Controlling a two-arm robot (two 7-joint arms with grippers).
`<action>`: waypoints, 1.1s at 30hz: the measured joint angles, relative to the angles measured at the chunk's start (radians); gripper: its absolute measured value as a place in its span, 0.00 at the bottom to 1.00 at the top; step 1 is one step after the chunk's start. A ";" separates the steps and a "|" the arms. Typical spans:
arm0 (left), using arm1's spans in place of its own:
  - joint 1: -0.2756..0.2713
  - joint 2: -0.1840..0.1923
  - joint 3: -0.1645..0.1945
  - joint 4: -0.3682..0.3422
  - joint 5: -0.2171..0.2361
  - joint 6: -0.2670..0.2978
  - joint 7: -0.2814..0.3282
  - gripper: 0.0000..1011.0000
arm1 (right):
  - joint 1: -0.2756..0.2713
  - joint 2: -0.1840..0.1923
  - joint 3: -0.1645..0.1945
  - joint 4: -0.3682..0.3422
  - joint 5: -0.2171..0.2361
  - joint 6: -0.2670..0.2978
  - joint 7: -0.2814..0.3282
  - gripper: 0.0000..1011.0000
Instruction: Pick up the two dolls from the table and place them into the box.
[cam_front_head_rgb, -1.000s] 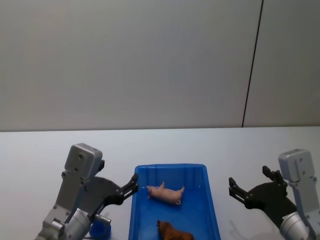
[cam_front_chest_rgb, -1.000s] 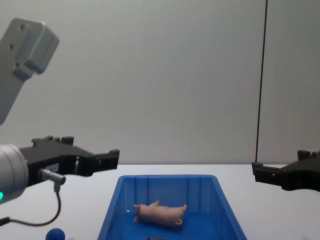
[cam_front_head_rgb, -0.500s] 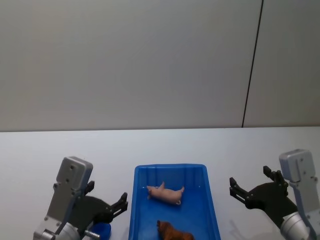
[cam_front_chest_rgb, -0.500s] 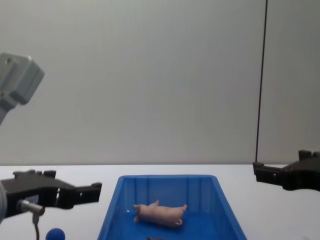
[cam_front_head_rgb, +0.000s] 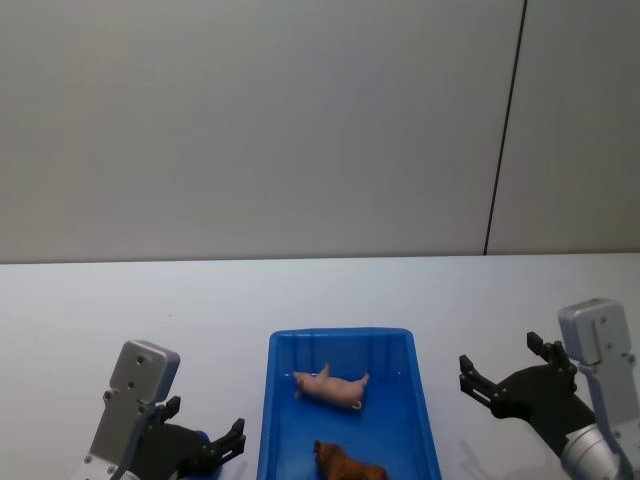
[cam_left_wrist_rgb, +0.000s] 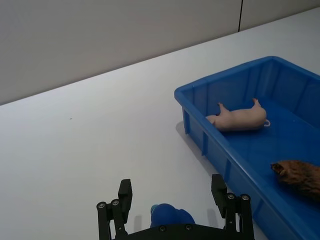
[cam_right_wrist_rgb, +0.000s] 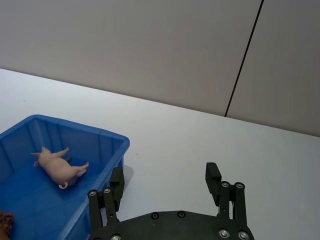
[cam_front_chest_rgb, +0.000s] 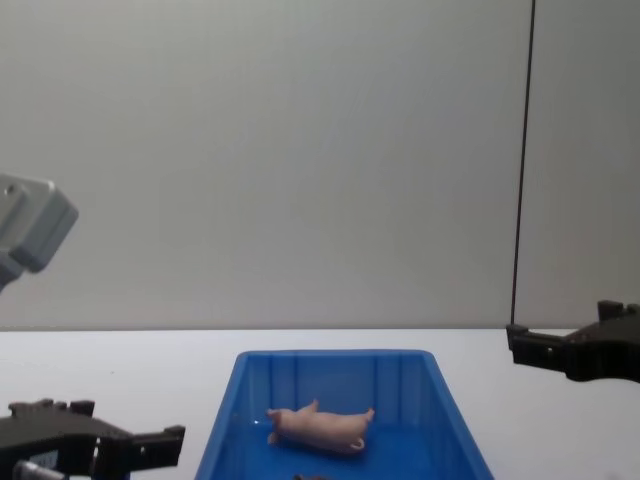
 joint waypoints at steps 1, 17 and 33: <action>0.000 0.000 0.000 0.003 0.000 0.001 -0.003 0.99 | 0.000 0.000 0.000 0.000 0.000 0.000 0.000 0.99; -0.008 -0.015 -0.002 0.070 0.003 0.008 -0.038 0.60 | 0.000 0.000 0.000 0.000 0.000 0.000 0.000 0.99; -0.004 -0.028 -0.008 0.094 0.002 -0.079 -0.025 0.25 | 0.000 0.000 0.000 0.000 0.000 0.000 0.000 0.99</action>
